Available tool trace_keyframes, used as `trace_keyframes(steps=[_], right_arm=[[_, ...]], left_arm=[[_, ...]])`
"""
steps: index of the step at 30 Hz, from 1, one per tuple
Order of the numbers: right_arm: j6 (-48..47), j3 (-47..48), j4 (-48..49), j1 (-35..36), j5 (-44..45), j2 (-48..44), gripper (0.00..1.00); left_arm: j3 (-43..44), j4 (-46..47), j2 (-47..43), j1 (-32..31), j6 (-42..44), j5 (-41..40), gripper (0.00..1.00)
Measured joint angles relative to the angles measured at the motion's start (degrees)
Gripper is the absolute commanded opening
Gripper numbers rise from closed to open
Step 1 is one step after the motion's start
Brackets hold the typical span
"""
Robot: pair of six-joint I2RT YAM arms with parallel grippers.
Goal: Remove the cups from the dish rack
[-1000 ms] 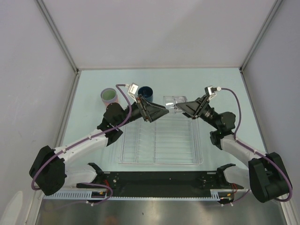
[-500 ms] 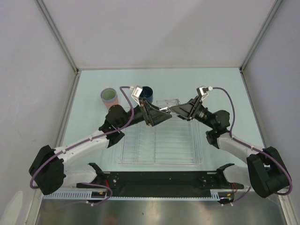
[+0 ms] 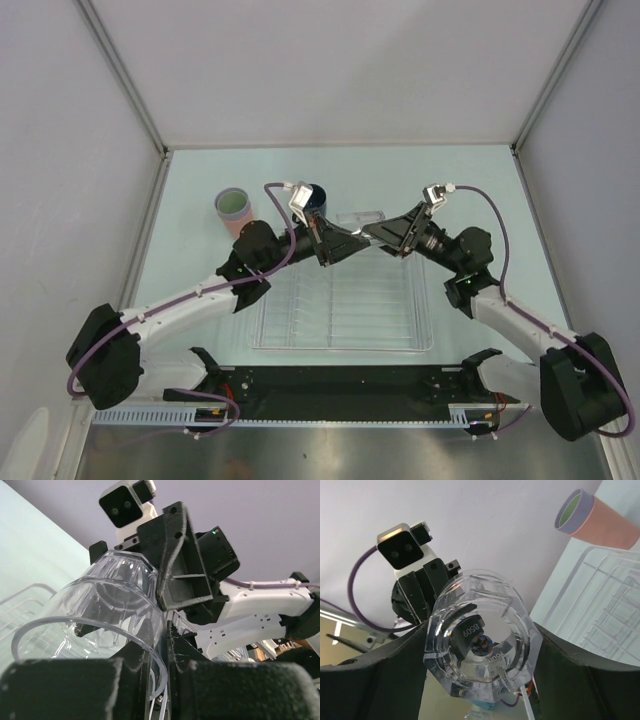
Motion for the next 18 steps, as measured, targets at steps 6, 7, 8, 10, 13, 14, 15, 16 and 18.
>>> trace_keyframes(steps=[6, 7, 8, 10, 13, 14, 15, 16, 18], right_arm=[[-15.15, 8.63, -25.64, 0.09, 9.38, -9.66, 0.99], [-17.92, 10.99, -31.23, 0.07, 12.55, -11.04, 0.99], [-19.98, 12.7, -34.62, -0.02, 14.75, -11.76, 0.98], [-24.24, 16.46, -41.44, -0.31, 20.04, -13.07, 0.99], [-29.0, 19.71, -50.34, -0.55, 27.74, -14.62, 0.98], [-30.1, 20.02, -53.05, -0.59, 30.1, -15.04, 0.97], [-31.01, 20.13, -55.56, -0.63, 32.5, -15.26, 0.97], [-31.69, 20.15, -57.61, -0.66, 34.14, -15.32, 0.97], [-33.16, 20.17, -63.04, -0.66, 38.21, -15.21, 0.97]], left_arm=[[6.8, -10.14, 0.0, -1.2, 2.43, -1.97, 0.0], [8.22, -12.41, 0.04, -1.33, 3.06, -2.56, 0.01], [9.49, -14.71, 0.13, -1.49, 3.91, -3.15, 0.0], [12.61, -19.61, 1.27, -1.53, 5.62, -4.52, 0.0], [19.12, -27.54, 5.31, -1.51, 8.85, -7.52, 0.01], [21.9, -29.97, 7.37, -1.51, 10.12, -8.87, 0.0], [25.16, -33.33, 9.73, -1.51, 11.52, -10.47, 0.0], [28.35, -36.35, 11.82, -1.46, 12.44, -11.65, 0.0], [37.81, -44.35, 18.25, -1.49, 15.39, -16.09, 0.0]])
